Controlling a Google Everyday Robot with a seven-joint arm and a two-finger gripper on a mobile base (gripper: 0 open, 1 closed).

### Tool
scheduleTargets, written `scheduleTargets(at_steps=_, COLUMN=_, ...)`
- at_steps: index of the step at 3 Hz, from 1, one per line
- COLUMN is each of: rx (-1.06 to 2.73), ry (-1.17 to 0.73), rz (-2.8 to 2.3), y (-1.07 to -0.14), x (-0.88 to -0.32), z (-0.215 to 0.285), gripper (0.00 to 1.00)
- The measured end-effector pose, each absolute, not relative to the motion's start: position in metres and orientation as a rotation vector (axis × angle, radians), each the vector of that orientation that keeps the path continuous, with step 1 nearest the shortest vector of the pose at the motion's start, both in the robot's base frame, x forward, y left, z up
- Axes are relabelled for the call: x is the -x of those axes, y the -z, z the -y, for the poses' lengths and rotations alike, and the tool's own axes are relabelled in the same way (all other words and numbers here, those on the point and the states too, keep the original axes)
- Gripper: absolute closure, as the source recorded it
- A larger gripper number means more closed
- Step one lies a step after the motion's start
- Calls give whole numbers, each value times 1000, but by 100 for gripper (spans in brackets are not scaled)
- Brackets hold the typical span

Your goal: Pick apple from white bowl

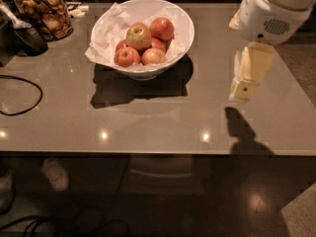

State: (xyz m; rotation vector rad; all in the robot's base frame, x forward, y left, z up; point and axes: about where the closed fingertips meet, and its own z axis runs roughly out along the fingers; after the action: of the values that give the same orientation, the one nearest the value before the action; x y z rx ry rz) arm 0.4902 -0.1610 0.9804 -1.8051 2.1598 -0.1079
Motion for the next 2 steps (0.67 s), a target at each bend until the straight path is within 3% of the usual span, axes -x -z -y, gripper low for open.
scheduleTargets(at_steps=1, rx=1841, ry=121, rz=-2127, y=-998, x=-548, z=114, gripper=0)
scheduleTargets(at_steps=2, rx=1833, ry=125, rz=-2106, y=-1000, x=-553, z=109, gripper=0)
